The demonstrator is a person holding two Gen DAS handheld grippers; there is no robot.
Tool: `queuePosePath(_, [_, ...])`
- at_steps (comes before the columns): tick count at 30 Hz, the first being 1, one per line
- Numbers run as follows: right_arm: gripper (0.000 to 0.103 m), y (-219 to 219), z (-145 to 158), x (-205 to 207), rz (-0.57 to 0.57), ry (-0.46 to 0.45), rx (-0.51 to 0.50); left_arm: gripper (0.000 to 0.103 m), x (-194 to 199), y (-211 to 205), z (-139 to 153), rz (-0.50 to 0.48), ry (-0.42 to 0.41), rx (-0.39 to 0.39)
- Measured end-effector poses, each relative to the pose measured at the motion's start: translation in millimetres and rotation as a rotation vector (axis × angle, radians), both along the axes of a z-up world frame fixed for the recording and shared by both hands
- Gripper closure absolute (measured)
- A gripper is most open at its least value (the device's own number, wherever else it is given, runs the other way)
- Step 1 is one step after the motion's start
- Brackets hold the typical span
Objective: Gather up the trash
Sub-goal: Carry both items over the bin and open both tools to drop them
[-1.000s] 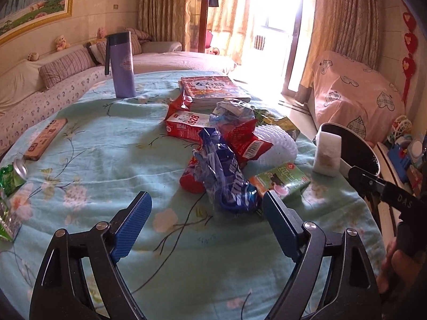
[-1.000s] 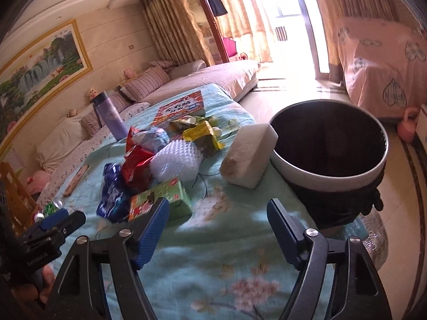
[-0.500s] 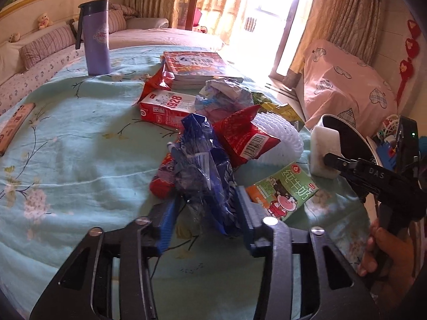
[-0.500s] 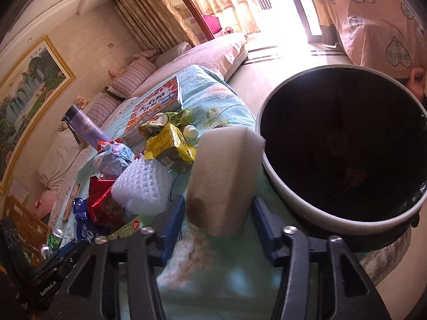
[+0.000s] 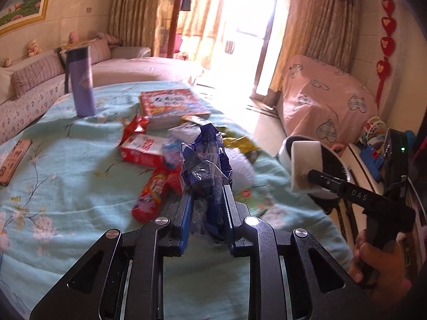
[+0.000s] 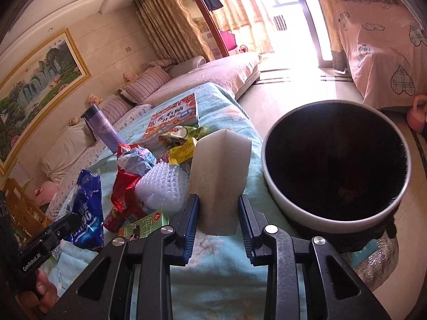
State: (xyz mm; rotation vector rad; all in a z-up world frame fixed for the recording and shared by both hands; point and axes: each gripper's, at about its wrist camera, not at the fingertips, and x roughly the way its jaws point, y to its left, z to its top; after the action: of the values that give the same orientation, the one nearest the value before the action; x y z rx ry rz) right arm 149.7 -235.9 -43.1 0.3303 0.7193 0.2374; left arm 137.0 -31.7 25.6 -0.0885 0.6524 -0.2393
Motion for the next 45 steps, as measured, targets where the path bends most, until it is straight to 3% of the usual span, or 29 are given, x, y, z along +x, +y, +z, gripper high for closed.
queuePosePath(14, [0.073, -74, 10, -10, -0.116, 0.002, -0.038, 0.083, 27, -106, 7, -0.209, 0.009, 0.037])
queuePosePath(25, [0.072, -118, 7, 11, -0.152, 0.04, -0.088, 0.083, 75, -169, 3, -0.277, 0.085, -0.005])
queuePosePath(37, [0.072, -142, -3, 35, -0.154, 0.084, -0.105, 0.082, 109, -220, -16, -0.328, 0.148, 0.034])
queuePosePath(39, [0.069, -141, -4, 37, -0.146, 0.089, -0.106, 0.079, 114, -225, -20, -0.336, 0.163, 0.039])
queuePosePath(45, [0.056, -139, -10, 41, -0.138, 0.11, -0.141, 0.045, 112, -226, -21, -0.331, 0.154, 0.051])
